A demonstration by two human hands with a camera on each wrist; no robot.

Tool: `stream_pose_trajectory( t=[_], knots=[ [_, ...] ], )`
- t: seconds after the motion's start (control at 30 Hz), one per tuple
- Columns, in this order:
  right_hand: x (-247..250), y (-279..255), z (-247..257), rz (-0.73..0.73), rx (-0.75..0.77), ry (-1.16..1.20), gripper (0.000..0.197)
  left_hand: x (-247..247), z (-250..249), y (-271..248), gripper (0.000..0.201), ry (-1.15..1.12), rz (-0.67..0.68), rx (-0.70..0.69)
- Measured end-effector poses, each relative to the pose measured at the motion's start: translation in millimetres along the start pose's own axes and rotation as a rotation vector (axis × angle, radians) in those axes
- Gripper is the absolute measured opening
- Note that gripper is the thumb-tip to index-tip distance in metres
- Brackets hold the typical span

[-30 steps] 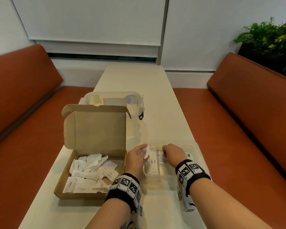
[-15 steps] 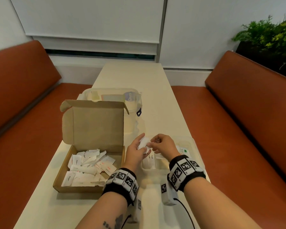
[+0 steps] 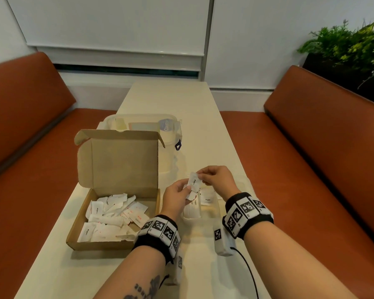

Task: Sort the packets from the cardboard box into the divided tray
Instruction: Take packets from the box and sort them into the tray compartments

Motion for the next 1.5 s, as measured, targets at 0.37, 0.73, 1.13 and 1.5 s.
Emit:
stream_pose_trajectory(
  t=[0.37, 0.73, 1.13, 1.5],
  knots=[
    [-8, 0, 5, 0.058, 0.007, -0.184, 0.016, 8, -7, -3, 0.007, 0.085, -0.093, -0.062],
    [21, 5, -18, -0.044, -0.022, -0.441, 0.007, 25, 9, -2, 0.019, 0.069, -0.157, -0.024],
    [-35, 8, -43, 0.315, 0.024, -0.977, 0.025, 26, 12, 2, 0.019, 0.091, -0.125, -0.027],
    [-32, -1, -39, 0.207, 0.166, -1.118, 0.012, 25, 13, 6, 0.021, 0.133, -0.112, -0.027]
  ],
)
Point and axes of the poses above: each hand's wrist, its own y-axis towards the middle knuckle, its own x-axis out of the back of the hand, z = x × y, the point moved 10 cm from there along y, towards the middle knuckle, and after that the axes turned 8 degrees about -y, right-handed, at the moved point
